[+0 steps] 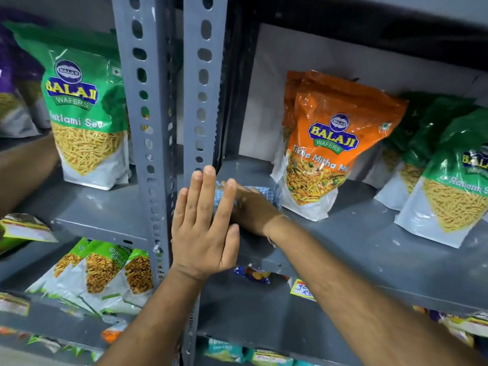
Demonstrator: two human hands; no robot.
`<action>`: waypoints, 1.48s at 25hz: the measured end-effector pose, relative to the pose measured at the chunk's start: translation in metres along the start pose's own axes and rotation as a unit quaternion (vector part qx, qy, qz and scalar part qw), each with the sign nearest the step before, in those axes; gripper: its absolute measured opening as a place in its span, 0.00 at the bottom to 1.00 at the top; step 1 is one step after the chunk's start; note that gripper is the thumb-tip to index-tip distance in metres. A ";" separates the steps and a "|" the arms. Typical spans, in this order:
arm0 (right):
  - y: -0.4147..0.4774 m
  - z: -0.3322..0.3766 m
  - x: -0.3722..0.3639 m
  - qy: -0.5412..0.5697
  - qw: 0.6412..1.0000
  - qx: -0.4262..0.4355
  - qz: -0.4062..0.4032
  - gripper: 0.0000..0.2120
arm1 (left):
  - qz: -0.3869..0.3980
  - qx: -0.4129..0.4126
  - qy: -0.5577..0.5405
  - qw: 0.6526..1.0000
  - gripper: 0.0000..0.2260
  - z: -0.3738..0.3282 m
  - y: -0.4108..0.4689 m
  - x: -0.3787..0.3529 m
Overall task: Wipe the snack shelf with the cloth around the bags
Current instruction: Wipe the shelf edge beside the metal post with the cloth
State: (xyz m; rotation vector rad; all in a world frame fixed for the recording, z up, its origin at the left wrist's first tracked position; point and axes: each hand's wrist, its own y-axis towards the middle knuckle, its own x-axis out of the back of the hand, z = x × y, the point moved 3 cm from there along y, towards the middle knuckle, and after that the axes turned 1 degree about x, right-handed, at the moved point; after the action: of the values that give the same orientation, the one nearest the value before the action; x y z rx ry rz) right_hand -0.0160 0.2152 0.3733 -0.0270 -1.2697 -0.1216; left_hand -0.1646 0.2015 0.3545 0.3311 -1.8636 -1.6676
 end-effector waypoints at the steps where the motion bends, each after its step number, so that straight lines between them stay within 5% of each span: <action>1: -0.011 0.006 0.001 0.001 1.000 0.006 -0.005 0.27 | 0.001 0.002 0.000 1.000 0.32 0.000 0.000 0.000; 7: 0.011 0.005 0.013 -0.088 0.992 0.039 0.076 0.34 | -0.009 -0.018 -0.020 1.000 0.32 0.001 -0.001 -0.002; 16: -0.042 0.005 0.007 -0.008 0.993 0.090 0.072 0.28 | -0.018 -0.025 -0.021 0.999 0.33 0.001 -0.001 -0.001; 22: -0.002 -0.004 0.017 0.087 0.994 -0.009 0.065 0.25 | 0.005 -0.025 -0.006 1.000 0.32 0.000 -0.001 -0.001; 28: -0.022 0.009 0.007 0.040 0.993 0.075 0.079 0.24 | 0.023 -0.017 -0.020 0.999 0.32 -0.002 0.001 0.004; 35: -0.129 -0.012 -0.001 0.038 0.983 0.179 0.022 0.19 | 0.049 -0.011 -0.062 0.997 0.34 0.003 0.001 0.011; 37: -0.142 -0.017 0.003 0.133 0.983 0.125 -0.026 0.20 | 0.038 -0.011 -0.048 0.998 0.32 0.002 0.002 0.009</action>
State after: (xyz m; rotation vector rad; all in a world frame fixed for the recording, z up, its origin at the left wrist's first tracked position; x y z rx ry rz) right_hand -0.0141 0.0725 0.3646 0.2319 -1.0110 -0.0080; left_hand -0.1724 0.1983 0.3586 0.1706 -1.9012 -1.6780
